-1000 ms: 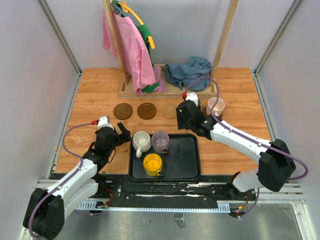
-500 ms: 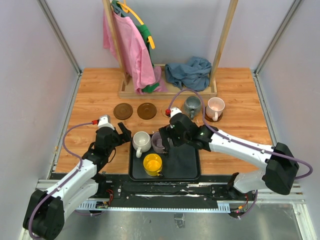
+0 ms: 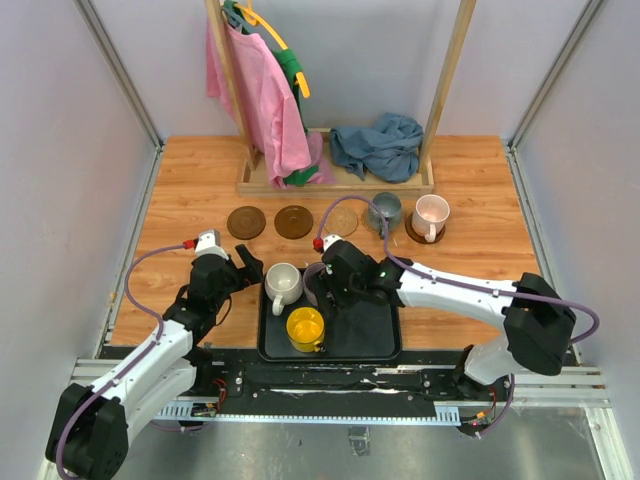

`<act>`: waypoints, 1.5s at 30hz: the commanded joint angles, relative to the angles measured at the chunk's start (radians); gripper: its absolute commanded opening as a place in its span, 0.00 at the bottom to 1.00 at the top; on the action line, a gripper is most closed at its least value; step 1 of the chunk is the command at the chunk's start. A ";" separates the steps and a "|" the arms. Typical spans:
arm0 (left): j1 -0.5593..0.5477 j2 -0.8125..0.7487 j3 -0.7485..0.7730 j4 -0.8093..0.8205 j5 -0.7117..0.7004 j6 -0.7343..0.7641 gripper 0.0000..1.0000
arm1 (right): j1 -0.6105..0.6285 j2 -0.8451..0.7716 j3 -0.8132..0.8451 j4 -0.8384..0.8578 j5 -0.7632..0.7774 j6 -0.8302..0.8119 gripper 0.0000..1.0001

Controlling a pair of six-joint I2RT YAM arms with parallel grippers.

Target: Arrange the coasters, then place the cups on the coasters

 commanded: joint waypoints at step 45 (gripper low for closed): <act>-0.005 -0.012 -0.019 0.016 -0.002 -0.025 1.00 | 0.041 0.125 0.092 -0.114 0.202 0.055 0.01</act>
